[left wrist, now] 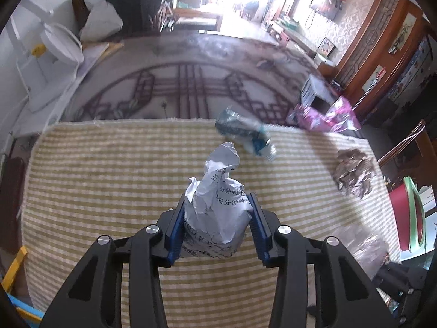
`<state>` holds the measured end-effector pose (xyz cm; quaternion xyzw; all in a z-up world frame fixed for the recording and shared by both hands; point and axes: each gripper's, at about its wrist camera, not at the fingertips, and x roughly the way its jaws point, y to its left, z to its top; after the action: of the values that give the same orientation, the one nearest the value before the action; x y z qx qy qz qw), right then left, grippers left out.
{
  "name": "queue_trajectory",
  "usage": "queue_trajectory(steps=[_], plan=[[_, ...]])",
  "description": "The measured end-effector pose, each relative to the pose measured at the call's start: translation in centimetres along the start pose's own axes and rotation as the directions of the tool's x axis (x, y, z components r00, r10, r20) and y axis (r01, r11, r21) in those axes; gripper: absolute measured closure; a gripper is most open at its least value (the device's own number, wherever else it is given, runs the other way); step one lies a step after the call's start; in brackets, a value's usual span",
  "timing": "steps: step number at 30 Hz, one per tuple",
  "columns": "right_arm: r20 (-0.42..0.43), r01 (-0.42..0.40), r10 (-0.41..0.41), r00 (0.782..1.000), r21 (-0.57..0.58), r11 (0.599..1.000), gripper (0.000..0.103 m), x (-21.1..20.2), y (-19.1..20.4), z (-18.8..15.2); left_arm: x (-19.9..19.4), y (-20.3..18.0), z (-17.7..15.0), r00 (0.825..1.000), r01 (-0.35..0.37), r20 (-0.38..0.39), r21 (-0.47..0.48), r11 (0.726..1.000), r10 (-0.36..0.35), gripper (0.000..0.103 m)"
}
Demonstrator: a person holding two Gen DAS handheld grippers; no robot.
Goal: Collect trash
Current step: 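Grasp the clear plastic bottle with right tool while left tool grasps white crumpled paper, then carry the plastic bottle and white paper over the red bucket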
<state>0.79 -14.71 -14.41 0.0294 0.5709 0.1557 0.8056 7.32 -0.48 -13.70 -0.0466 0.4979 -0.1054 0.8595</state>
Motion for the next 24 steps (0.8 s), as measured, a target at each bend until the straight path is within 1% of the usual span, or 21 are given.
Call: queue_trajectory(steps=[2,4,10,13,18,24], plan=[[0.059,0.026,-0.026,0.998,-0.004,1.0,0.051,-1.7,-0.3,0.3,-1.0,-0.7,0.4,1.0,0.005,0.025,0.01,1.0,-0.005,0.063],[0.097,0.041,-0.04,0.994,-0.002,0.999,0.051,-2.9,-0.7,0.4,-1.9,-1.4,0.7,0.999,0.012,0.048,0.023,1.0,-0.013,0.063],[0.142,0.04,-0.042,0.989,0.014,0.999,0.051,-5.0,-1.6,0.0,-3.8,-3.8,1.2,0.995,0.014,0.098,0.083,0.996,-0.022,0.063],[0.161,0.046,-0.049,0.986,0.028,0.999,0.051,-5.5,-2.2,-0.6,-4.1,-4.7,1.1,0.995,0.007,0.103,0.107,0.994,-0.018,0.063],[0.203,0.056,-0.067,0.977,0.062,0.997,0.051,-7.4,-3.7,-1.4,-4.5,-5.6,0.7,0.994,0.017,0.103,0.119,0.993,-0.03,0.063],[0.234,0.07,-0.094,0.968,0.11,0.991,0.051,-8.8,-5.4,-2.1,-4.6,-6.9,0.3,0.994,0.028,0.098,0.129,0.991,-0.041,0.063]])
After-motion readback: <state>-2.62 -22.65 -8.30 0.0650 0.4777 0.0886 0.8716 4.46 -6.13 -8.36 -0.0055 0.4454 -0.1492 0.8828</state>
